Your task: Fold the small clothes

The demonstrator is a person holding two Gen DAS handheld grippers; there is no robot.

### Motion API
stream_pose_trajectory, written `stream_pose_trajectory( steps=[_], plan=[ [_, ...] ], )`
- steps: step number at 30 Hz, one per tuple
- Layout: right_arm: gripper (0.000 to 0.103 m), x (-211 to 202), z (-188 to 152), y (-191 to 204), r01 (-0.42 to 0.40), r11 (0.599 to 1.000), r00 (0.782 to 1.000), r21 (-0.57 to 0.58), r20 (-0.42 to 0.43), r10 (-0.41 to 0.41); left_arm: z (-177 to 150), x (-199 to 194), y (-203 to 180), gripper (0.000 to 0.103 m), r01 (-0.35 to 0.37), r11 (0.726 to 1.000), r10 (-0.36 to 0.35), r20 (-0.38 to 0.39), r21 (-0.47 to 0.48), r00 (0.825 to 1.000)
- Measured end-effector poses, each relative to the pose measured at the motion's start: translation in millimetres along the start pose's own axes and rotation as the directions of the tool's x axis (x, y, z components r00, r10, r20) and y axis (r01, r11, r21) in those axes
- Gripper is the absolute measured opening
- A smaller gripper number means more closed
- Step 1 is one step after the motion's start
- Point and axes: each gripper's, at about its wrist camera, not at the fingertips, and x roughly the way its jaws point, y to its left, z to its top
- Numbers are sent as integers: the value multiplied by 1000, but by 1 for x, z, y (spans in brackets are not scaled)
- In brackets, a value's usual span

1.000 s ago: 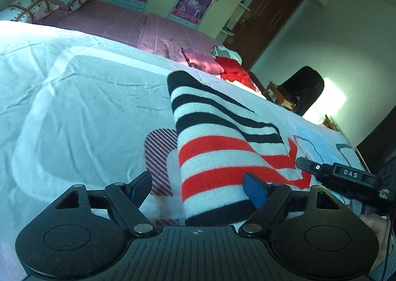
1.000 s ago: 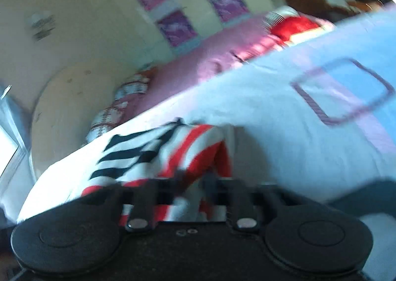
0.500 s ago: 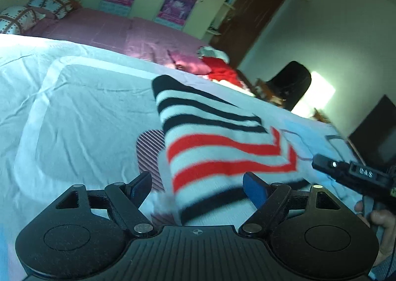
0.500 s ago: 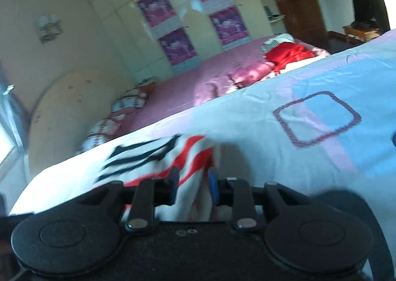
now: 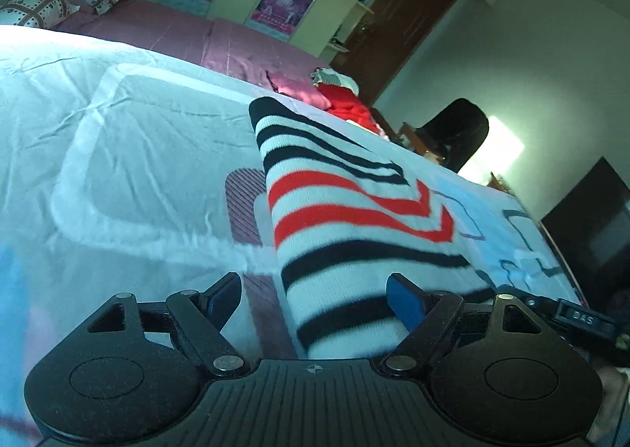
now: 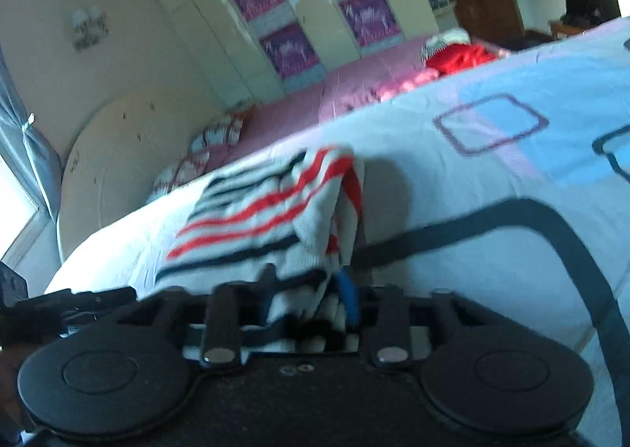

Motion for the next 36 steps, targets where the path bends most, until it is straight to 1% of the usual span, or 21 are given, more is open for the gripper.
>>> stream_pose_trajectory(
  steps=[1, 2, 3, 4, 5, 7, 8, 9, 10, 11, 12, 14, 16, 19, 21, 24, 27, 29, 32, 35, 36],
  plan=[
    [37, 3, -4, 1, -2, 1000, 1000, -14, -25, 2, -4, -3, 1, 80, 0, 1000, 0, -6, -1, 1000],
    [23, 6, -8, 4, 13, 999, 999, -42, -53, -15, -10, -5, 4, 80, -11, 1000, 11, -13, -4, 1000],
    [13, 11, -13, 5, 30, 996, 996, -81, -86, -36, -16, -3, 7, 80, -38, 999, 38, -37, 0, 999],
    [13, 19, -18, 4, 50, 992, 991, -118, -114, -64, -23, 0, 8, 80, -58, 998, 59, -57, 22, 997],
    [12, 22, -23, 2, 48, 990, 992, -133, -108, -63, -28, -1, 5, 80, -65, 996, 67, -37, 64, 997],
    [11, 23, -23, -8, 30, 997, 994, -71, -99, -37, -28, -1, -1, 80, -87, 992, 91, -37, 89, 995],
    [17, 21, -20, -10, 19, 999, 995, -32, -100, -22, -25, -4, -1, 80, -84, 993, 87, -37, 78, 995],
    [31, 16, -18, -14, -5, 1000, 996, 7, -89, 5, -22, -7, 0, 80, -74, 995, 76, -27, 66, 997],
    [38, 11, -15, -18, -36, 998, 997, 53, -61, 39, -19, -10, 3, 80, -58, 997, 59, -13, 49, 998],
    [66, 6, -12, -25, -71, 992, 997, 108, -26, 74, -14, -12, 7, 80, -34, 999, 34, -2, 25, 999],
    [86, 3, -10, -31, -97, 983, 995, 153, -1, 98, -9, -11, 12, 80, -7, 1000, 7, 0, -4, 1000],
    [86, 5, -4, -44, -129, 965, 992, 227, 25, 127, -1, -5, 20, 80, 51, 997, -52, -13, -65, 999],
    [85, 18, 3, -53, -175, 946, 983, 274, 1, 182, 7, 7, 22, 80, 86, 991, -91, -44, -107, 995],
    [85, 41, 9, -62, -187, 935, 974, 300, -67, 216, 16, 20, 16, 80, 93, 991, -101, -76, -100, 992],
    [84, 53, 9, -66, -184, 934, 970, 305, -96, 222, 20, 29, 11, 80, 66, 995, -74, -108, -73, 991],
    [82, 54, 10, -66, -200, 935, 966, 294, -100, 238, 20, 37, 12, 80, 73, 994, -82, -123, -79, 989],
    [83, 49, 18, -59, -171, 957, 977, 233, -86, 196, 21, 41, 17, 80, 77, 992, -87, -111, -97, 990],
    [78, 58, 22, -59, -159, 965, 974, 209, -129, 188, 22, 49, 19, 81, 73, 991, -86, -124, -109, 989],
    [60, 66, 27, -63, -134, 973, 977, 187, -141, 162, 28, 58, 14, 81, 62, 995, -72, -130, -82, 989],
    [61, 64, 32, -66, -155, 958, 971, 241, -142, 193, 32, 58, 15, 80, 72, 993, -85, -137, -95, 987],
    [64, 64, 32, -65, -164, 958, 968, 234, -147, 202, 31, 59, 17, 80, 84, 992, -97, -137, -98, 986]
  ],
)
